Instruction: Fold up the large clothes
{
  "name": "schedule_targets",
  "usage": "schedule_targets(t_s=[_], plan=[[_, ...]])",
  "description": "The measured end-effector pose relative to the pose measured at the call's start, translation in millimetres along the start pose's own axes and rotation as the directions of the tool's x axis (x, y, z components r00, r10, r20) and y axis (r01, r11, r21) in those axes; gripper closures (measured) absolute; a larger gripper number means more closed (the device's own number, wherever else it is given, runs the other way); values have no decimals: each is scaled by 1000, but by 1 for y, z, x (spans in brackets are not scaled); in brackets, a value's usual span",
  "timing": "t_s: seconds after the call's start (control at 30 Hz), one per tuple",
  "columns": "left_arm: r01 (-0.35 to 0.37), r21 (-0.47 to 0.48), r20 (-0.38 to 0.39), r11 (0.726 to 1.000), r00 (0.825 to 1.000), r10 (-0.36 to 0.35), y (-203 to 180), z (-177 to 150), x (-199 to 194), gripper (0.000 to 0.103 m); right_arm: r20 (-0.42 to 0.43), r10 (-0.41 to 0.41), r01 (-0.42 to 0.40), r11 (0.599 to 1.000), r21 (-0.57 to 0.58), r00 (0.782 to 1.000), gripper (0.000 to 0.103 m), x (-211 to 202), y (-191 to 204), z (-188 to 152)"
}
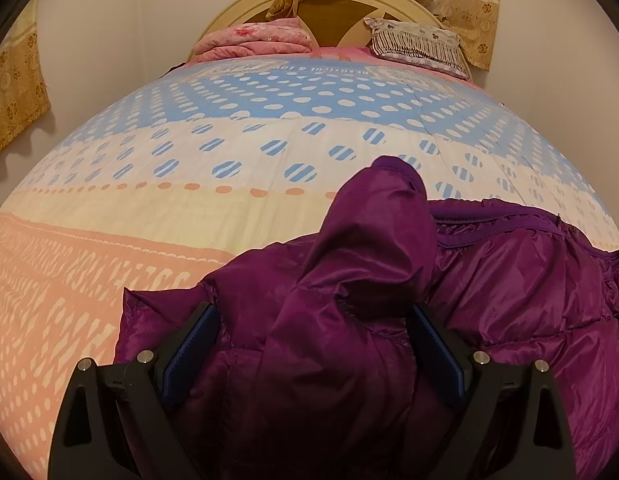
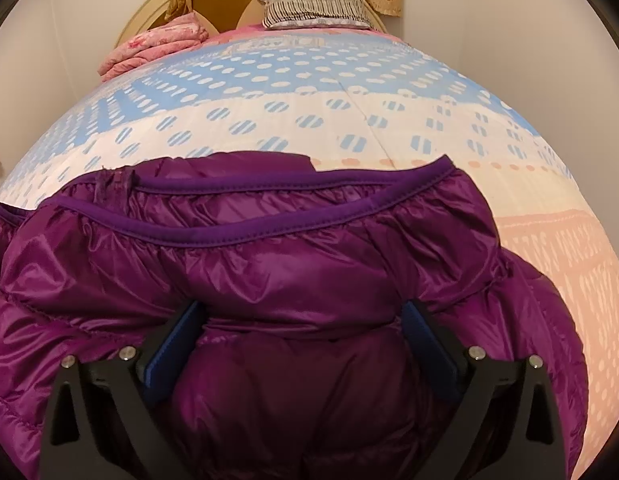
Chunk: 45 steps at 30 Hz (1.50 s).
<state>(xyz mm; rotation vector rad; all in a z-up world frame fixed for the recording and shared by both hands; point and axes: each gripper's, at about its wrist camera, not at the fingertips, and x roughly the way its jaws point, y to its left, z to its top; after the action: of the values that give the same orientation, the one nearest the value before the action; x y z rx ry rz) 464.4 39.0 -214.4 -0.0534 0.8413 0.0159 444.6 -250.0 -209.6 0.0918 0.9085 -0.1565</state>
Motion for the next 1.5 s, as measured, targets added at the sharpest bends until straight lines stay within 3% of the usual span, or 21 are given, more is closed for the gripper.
schedule_targets(t_s=[0.2, 0.27, 0.33, 0.4, 0.5, 0.63, 0.8, 0.97, 1.1, 1.3, 1.33, 1.4, 1.5], plan=[[-16, 13, -24, 1000, 1000, 17, -1, 3, 2, 7, -6, -11, 11, 1000, -5, 1000, 2, 0, 1, 1], [-38, -23, -35, 999, 999, 38, 4, 7, -10, 7, -26, -9, 8, 1000, -14, 1000, 5, -6, 2, 5], [7, -75, 32, 997, 999, -5, 9, 7, -44, 7, 8, -23, 23, 1000, -5, 1000, 9, -25, 4, 6], [50, -65, 114, 997, 993, -42, 3, 3, -70, 7, 105, -8, 9, 1000, -2, 994, 8, -54, 15, 5], [9, 24, 159, 1000, 987, -13, -21, -7, -81, 7, 136, 65, -55, 996, -75, 988, 8, -68, 51, -1], [-53, 71, 90, 996, 995, 46, -35, -24, -51, 7, 98, 52, -40, 992, -122, 994, 8, -45, 73, -13], [6, 12, 56, 1000, 998, -6, -22, -29, -36, 7, 56, 63, -58, 994, -94, 996, 4, -22, 65, -21], [-12, 21, 64, 1000, 998, 10, -22, -29, -44, 7, 37, 29, -24, 992, -124, 999, 3, -15, 68, -22], [5, -33, 111, 999, 994, -2, 5, -41, -85, 7, 28, 17, -13, 991, -133, 999, 3, -14, 68, -22], [-107, -113, 51, 988, 992, 113, 65, -70, -101, 7, 23, 10, -7, 991, -137, 1000, 3, -21, 68, -23], [-79, -153, 30, 985, 996, 85, 76, -78, -101, 7, 21, 7, -4, 990, -139, 1000, 3, -31, 68, -26], [-40, -197, 7, 980, 999, 42, 87, -89, -102, 7, 103, -1, 17, 987, -158, 995, 1, -67, 65, -39], [13, -218, 13, 976, 1000, -11, 88, -104, -105, 7, 169, 6, 28, 979, -200, 986, 1, -105, 61, -68]])
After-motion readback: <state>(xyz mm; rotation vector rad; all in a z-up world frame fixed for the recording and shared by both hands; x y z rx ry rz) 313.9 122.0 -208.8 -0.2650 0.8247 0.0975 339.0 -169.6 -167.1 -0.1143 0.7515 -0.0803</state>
